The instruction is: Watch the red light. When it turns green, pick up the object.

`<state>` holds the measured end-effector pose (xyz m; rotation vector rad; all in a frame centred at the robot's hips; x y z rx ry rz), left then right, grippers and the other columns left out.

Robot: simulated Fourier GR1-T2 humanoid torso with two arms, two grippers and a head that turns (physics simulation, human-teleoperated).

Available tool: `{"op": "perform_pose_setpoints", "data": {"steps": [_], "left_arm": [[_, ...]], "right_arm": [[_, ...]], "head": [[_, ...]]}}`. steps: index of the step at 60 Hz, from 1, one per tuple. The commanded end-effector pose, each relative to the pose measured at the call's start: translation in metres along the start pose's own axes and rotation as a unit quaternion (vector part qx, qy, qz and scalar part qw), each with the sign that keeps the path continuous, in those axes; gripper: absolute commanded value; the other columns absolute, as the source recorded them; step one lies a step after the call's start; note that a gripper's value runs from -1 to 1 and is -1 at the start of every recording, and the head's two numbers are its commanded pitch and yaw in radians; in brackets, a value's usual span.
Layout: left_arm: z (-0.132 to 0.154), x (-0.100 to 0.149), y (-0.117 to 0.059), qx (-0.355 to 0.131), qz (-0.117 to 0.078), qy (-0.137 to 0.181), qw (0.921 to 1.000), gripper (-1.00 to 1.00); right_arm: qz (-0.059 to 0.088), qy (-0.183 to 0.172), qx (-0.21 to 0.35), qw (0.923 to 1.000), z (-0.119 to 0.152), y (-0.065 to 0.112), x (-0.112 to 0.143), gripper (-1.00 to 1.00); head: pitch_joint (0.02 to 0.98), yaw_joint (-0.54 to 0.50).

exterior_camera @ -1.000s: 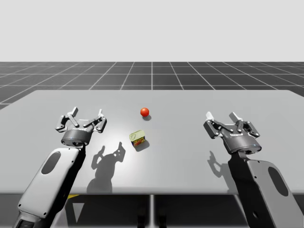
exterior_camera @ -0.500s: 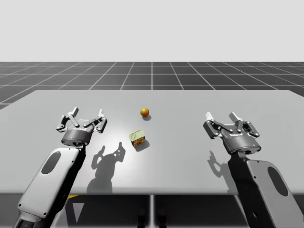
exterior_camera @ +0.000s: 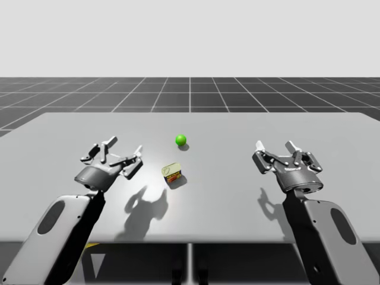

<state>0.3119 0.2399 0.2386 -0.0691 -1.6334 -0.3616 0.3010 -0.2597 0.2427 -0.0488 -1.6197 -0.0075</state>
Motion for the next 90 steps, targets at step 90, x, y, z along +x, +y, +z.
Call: {"op": "perform_pose_setpoints", "data": {"steps": [90], "left_arm": [[-0.038,-0.085,-0.074,-0.318,0.037,0.139,0.9372,-0.85]], "right_arm": [[0.029,-0.031,-0.033,0.9985,-0.001,-0.003,0.002,-1.0]], "head": [[0.822,0.14]]}}
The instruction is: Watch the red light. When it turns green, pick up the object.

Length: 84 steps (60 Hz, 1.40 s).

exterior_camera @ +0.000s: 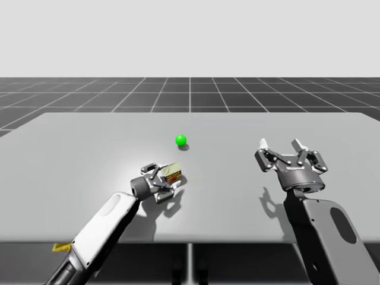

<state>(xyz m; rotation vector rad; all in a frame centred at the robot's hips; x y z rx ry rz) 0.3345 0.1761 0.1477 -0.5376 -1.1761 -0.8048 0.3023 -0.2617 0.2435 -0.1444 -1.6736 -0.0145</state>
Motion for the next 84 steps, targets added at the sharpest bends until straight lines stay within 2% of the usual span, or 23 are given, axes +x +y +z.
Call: {"op": "perform_pose_setpoints", "data": {"steps": [1,2,3,4,5,14,18,29,37,45,52,58,74,84], "left_arm": [[-0.005,-0.003,0.0,0.006,0.002,-0.004,1.0,-0.14],[-0.005,-0.003,0.0,0.004,0.003,-0.003,1.0,0.49],[-0.005,-0.004,0.0,0.004,0.003,-0.003,1.0,0.77],[-0.005,-0.004,0.0,0.003,0.002,-0.004,1.0,0.95],[-0.005,-0.004,0.0,0.002,0.002,-0.004,1.0,0.97],[-0.005,-0.008,-0.003,-0.006,-0.009,0.0,0.9999,1.0],[-0.005,-0.008,-0.005,-0.01,-0.011,0.001,0.9999,1.0],[-0.005,-0.011,-0.007,-0.017,-0.019,0.005,0.9997,1.0],[-0.005,-0.013,-0.009,-0.017,-0.027,0.009,0.9995,1.0],[-0.004,-0.012,-0.009,-0.017,-0.032,0.008,0.9993,1.0],[-0.002,-0.008,-0.009,-0.004,-0.036,0.001,0.9993,1.0],[0.005,0.006,-0.008,0.01,-0.045,-0.014,0.9988,1.0],[0.023,0.063,0.004,0.057,-0.078,-0.059,0.9936,1.0],[0.034,0.102,0.016,0.101,-0.08,-0.104,0.9863,1.0]], "right_arm": [[0.001,-0.003,-0.002,1.0,0.0,-0.001,0.001,-1.0],[0.001,-0.003,-0.002,1.0,0.0,-0.001,0.001,-1.0],[0.001,-0.003,-0.002,1.0,0.0,-0.001,0.001,-1.0],[0.001,-0.003,-0.002,1.0,0.0,-0.001,0.001,-1.0],[0.001,-0.003,-0.002,1.0,0.0,-0.001,0.001,-1.0],[0.0,-0.004,-0.004,1.0,0.001,-0.001,0.002,-1.0],[0.0,-0.006,-0.008,1.0,0.001,-0.002,0.002,-1.0],[0.0,-0.008,-0.016,0.9998,0.001,-0.003,0.003,-1.0],[0.001,-0.009,-0.016,0.9998,0.001,-0.003,0.002,-1.0],[0.001,-0.011,-0.018,0.9998,0.001,-0.004,0.003,-1.0],[0.001,-0.012,-0.02,0.9997,0.0,-0.004,0.002,-1.0],[0.001,-0.012,-0.021,0.9997,0.0,-0.004,0.002,-1.0],[0.003,-0.018,-0.023,0.9996,0.0,-0.004,0.002,-1.0],[0.003,-0.014,-0.022,0.9997,-0.001,-0.003,0.001,-1.0]], "head": [[0.822,0.14],[0.822,0.14],[0.822,0.14],[0.822,0.14],[0.821,0.14],[0.805,0.14],[0.764,0.14],[0.564,0.14],[0.468,0.15],[0.426,0.15],[0.433,0.16],[0.438,0.16],[0.434,0.16],[0.434,0.16]]}}
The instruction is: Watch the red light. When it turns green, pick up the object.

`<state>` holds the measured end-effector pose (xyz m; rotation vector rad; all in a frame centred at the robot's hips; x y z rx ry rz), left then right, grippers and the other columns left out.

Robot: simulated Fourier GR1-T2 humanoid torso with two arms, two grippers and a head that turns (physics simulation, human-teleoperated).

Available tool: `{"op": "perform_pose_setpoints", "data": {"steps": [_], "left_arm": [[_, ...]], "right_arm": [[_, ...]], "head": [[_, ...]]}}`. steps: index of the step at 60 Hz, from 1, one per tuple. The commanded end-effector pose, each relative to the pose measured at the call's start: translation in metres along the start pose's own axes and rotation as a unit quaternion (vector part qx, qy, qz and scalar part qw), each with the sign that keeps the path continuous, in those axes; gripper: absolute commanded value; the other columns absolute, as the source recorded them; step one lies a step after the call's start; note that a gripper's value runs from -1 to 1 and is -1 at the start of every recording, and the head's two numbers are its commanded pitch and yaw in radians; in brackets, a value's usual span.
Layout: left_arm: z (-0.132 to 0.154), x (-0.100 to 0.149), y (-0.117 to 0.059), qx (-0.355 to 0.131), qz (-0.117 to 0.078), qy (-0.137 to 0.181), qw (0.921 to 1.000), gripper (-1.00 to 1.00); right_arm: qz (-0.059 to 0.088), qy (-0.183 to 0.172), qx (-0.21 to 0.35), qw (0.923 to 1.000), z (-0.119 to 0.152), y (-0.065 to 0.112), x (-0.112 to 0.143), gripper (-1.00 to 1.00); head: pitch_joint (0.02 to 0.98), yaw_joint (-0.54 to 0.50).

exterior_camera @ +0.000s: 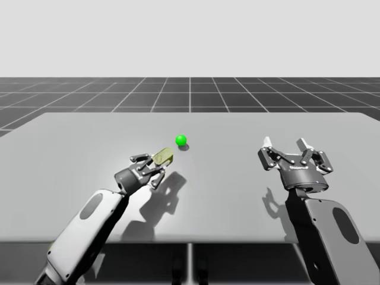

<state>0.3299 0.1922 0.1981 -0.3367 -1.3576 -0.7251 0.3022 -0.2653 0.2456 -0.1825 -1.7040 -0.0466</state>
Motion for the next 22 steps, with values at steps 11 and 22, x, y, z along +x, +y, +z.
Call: {"op": "perform_pose_setpoints", "data": {"steps": [11,22], "left_arm": [[-0.001,0.09,0.025,0.02,-0.034,-0.099,0.9943,1.0],[0.001,0.122,0.029,0.06,-0.035,-0.148,0.9865,1.0]], "right_arm": [[0.003,0.003,0.001,1.0,-0.001,0.001,-0.002,-1.0],[0.015,0.003,0.006,0.9999,-0.001,0.003,-0.003,-1.0]], "head": [[0.438,0.15],[0.443,0.16]]}}
